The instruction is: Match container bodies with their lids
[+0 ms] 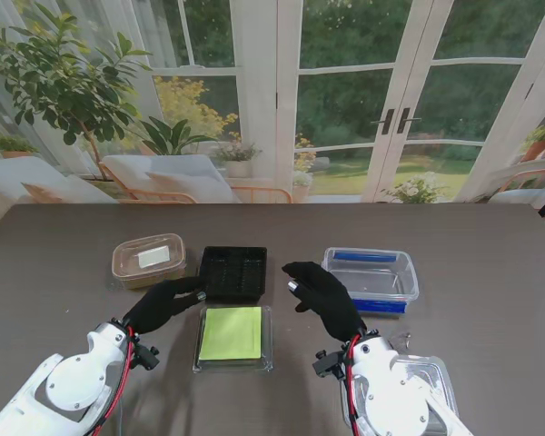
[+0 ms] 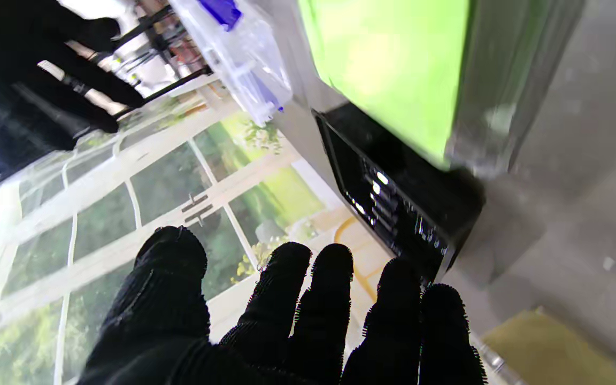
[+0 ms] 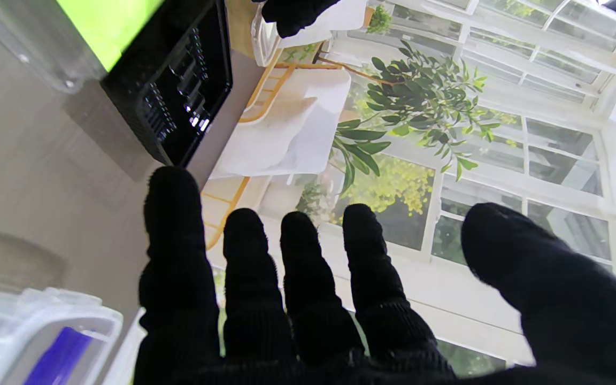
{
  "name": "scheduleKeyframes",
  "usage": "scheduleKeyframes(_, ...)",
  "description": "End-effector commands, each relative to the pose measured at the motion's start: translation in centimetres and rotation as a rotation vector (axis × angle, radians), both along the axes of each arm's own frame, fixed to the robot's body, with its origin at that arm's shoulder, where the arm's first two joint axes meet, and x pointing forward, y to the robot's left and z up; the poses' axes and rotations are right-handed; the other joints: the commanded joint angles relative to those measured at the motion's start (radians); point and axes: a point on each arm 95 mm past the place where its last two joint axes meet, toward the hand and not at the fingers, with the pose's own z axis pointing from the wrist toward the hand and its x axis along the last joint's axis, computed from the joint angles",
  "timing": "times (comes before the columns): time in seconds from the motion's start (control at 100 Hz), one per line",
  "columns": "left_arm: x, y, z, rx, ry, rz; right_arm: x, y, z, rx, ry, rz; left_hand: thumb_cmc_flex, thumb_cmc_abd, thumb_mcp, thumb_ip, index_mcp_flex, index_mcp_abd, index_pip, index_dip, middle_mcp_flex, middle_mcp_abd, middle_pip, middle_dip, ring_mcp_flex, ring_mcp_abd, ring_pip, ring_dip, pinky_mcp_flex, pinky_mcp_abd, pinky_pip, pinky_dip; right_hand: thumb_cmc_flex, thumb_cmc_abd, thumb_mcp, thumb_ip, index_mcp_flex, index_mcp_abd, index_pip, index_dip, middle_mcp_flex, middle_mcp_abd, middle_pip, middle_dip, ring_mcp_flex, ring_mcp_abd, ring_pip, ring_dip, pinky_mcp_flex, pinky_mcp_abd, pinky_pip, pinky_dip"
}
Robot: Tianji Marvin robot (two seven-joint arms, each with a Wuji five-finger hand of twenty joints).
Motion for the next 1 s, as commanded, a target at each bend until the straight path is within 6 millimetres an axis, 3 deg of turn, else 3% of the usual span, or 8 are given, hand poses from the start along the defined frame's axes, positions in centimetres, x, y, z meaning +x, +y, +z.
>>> scheduleKeyframes(0.0, -1.0, 0.3, -0.9, -0.052, 0.059, 0.004, -0.8, 1.3, -0.2, 0.018, 0.028, 0.028, 0.041, 0.05, -0.008, 0.027, -0.015, 0.016, -0.034, -0.02, -0.05, 0.002, -0.022, -0.022, -0.037, -0.002, -0.036, -0.023, -0.026, -0.034, -0.05, -0.025, 0.022, 0.007, 0.032, -0.023, -0.024, 0.013, -0.005, -0.027, -0.028, 0.003, -0.021, -0.026, -0.033, -0.043, -0.039, -0.033, -0.417, -0.071, -0.039, -0.059)
scheduleKeyframes(0.14, -2.0, 0.6, -1.5, -0.237, 0.173, 0.039, -0.9, 2.2, -0.5, 0.017, 0.06, 0.011, 0.061, 0.074, -0.07, 0.027, -0.05, 0.044, -0.071, -0.076, -0.1, 0.014, -0.036, -0.054, -0.092, -0.021, -0.065, -0.055, -0.044, -0.072, -0.167, -0.04, 0.017, 0.007, 0.036, -0.023, -0.031, 0.018, -0.008, -0.039, -0.029, 0.002, -0.028, -0.03, -0.055, -0.058, -0.07, -0.064, -0.442, -0.109, -0.057, -0.095)
scheduleKeyframes(0.47, -4.0, 0.0, -2.3, -0.366, 0.306, 0.076, -0.3, 2.4, -3.5, -0.015, 0.175, 0.053, 0.078, 0.077, -0.057, 0.035, -0.097, 0.094, -0.102, -0.108, -0.154, 0.031, -0.055, -0.086, -0.169, -0.011, -0.105, -0.088, -0.025, -0.075, -0.339, -0.026, -0.008, 0.022, 0.007, -0.02, -0.073, 0.027, -0.023, -0.058, -0.085, -0.015, -0.059, -0.045, -0.143, -0.087, -0.109, -0.115, -0.509, -0.174, -0.089, -0.173)
scheduleKeyframes(0.69, -4.6, -0.9, -3.0, -0.437, 0.381, 0.107, 0.2, 2.5, -5.4, -0.018, 0.218, 0.062, 0.111, 0.069, -0.041, 0.032, -0.019, 0.117, -0.074, -0.099, -0.113, 0.076, -0.053, -0.105, -0.163, 0.009, -0.108, -0.101, -0.005, -0.062, -0.359, -0.026, -0.021, 0.029, -0.001, -0.02, -0.093, 0.046, -0.025, -0.066, -0.112, -0.025, -0.094, -0.062, -0.195, -0.117, -0.122, -0.154, -0.531, -0.222, -0.11, -0.219)
scheduleKeyframes(0.79, -4.7, -1.3, -3.3, -0.459, 0.41, 0.129, 0.3, 2.5, -6.0, -0.017, 0.231, 0.067, 0.074, 0.088, -0.064, 0.027, -0.018, 0.12, -0.076, -0.1, -0.118, 0.079, -0.057, -0.111, -0.173, 0.009, -0.11, -0.105, -0.013, -0.065, -0.367, -0.027, -0.029, 0.033, -0.005, -0.02, -0.086, 0.04, -0.024, -0.068, -0.106, -0.038, -0.093, -0.062, -0.201, -0.124, -0.12, -0.157, -0.544, -0.238, -0.11, -0.229)
scheduleKeyframes(0.88, -4.8, -1.6, -3.4, -0.461, 0.42, 0.141, -0.1, 2.2, -5.5, -0.017, 0.233, 0.069, 0.073, 0.088, -0.068, 0.028, -0.018, 0.121, -0.077, -0.1, -0.121, 0.08, -0.058, -0.114, -0.178, 0.01, -0.111, -0.107, -0.016, -0.065, -0.37, -0.026, -0.031, 0.033, -0.009, -0.02, -0.069, 0.01, -0.022, -0.069, -0.098, -0.063, -0.083, -0.057, -0.206, -0.125, -0.12, -0.159, -0.554, -0.246, -0.105, -0.238)
scheduleKeyframes(0.99, -4.7, -1.8, -3.6, -0.454, 0.424, 0.146, -0.1, 2.1, -5.4, -0.043, 0.219, 0.062, 0.071, 0.088, -0.07, 0.029, -0.029, 0.126, -0.081, -0.101, -0.132, 0.081, -0.061, -0.118, -0.192, 0.011, -0.117, -0.111, -0.022, -0.064, -0.376, -0.027, -0.041, 0.039, -0.022, -0.021, -0.075, 0.005, -0.03, -0.073, -0.108, -0.065, -0.078, -0.053, -0.212, -0.119, -0.121, -0.161, -0.565, -0.241, -0.101, -0.245)
